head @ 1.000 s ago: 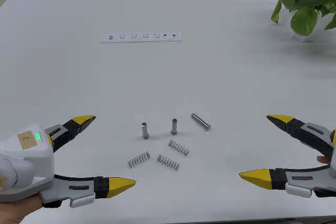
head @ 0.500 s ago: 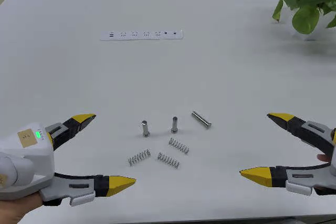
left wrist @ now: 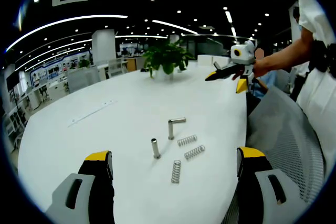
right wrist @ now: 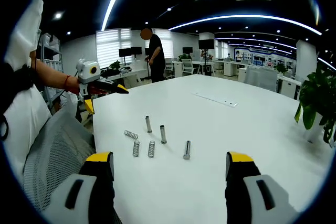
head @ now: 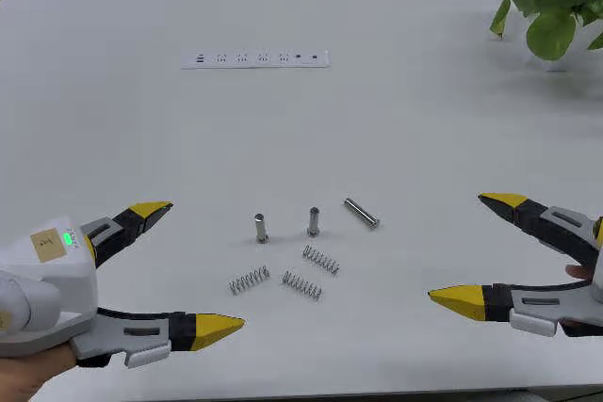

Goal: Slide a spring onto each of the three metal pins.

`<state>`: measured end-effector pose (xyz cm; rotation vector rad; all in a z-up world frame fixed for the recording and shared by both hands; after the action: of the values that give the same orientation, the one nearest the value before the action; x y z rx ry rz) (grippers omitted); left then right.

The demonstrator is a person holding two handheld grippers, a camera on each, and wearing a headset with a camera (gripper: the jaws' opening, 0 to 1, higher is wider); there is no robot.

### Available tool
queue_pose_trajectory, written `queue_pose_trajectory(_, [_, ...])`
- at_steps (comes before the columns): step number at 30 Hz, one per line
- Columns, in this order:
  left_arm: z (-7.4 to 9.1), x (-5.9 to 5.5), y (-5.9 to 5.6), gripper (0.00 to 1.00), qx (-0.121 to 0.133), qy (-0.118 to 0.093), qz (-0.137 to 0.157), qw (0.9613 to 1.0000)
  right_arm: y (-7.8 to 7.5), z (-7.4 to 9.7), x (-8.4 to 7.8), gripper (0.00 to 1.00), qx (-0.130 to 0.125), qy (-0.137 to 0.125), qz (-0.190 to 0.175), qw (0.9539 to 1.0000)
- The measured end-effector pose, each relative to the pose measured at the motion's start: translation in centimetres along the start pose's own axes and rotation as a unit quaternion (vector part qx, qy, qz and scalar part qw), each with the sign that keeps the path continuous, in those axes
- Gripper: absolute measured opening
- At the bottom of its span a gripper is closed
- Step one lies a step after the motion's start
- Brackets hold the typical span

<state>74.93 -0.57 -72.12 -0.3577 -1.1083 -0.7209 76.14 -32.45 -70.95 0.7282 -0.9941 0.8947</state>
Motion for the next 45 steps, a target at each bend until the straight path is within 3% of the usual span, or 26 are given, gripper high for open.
queue_pose_trajectory(13, [-0.2,0.2,0.2,1.0,-0.001,-0.005,0.006,1.0,-2.2,-2.5,2.0,0.79,0.009,0.023,0.009,0.9997])
queue_pose_trajectory(22, [-0.2,0.1,0.7,1.0,0.0,-0.008,0.012,0.9999,-3.9,-5.3,3.0,0.69,0.02,0.055,0.002,0.9983])
queue_pose_trajectory(29, [-0.3,0.0,1.0,1.0,0.0,-0.011,0.018,0.9998,-5.2,-7.4,2.7,0.59,0.031,0.092,-0.014,0.9952])
queue_pose_trajectory(32, [-0.4,0.0,1.0,1.0,0.001,-0.013,0.021,0.9997,-5.4,-8.4,2.5,0.56,0.035,0.111,-0.02,0.993])
queue_pose_trajectory(33, [-0.5,0.1,1.0,1.0,0.001,-0.013,0.022,0.9997,-6.4,-8.5,2.1,0.54,0.034,0.125,-0.033,0.9911])
queue_pose_trajectory(35, [-0.6,0.3,0.9,1.0,0.001,-0.014,0.024,0.9996,-6.6,-9.2,1.8,0.52,0.034,0.145,-0.05,0.9876])
queue_pose_trajectory(37, [-0.6,0.6,0.7,1.0,0.001,-0.017,0.026,0.9995,-7.1,-10.0,1.7,0.48,0.037,0.145,-0.048,0.9876])
queue_pose_trajectory(42, [-0.8,0.9,0.7,1.0,0.003,-0.02,0.031,0.9993,-7.4,-11.5,1.6,0.41,0.041,0.167,-0.063,0.9831])
queue_pose_trajectory(45, [-0.8,0.6,1.1,1.0,0.003,-0.02,0.035,0.9992,-7.2,-12.3,1.2,0.37,0.045,0.194,-0.068,0.9777])
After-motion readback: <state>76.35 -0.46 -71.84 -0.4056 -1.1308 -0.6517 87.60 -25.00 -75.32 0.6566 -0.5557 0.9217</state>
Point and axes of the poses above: the centre of the closed fingertips' face, and the gripper's own axes: z roughly backward along the fingers, y roughly to its left, x roughly out of its top, the point moved 5 cm from there along z, roughly backward along the fingers, and after that the axes turned 11 degrees about x, right-handed, at the moved point
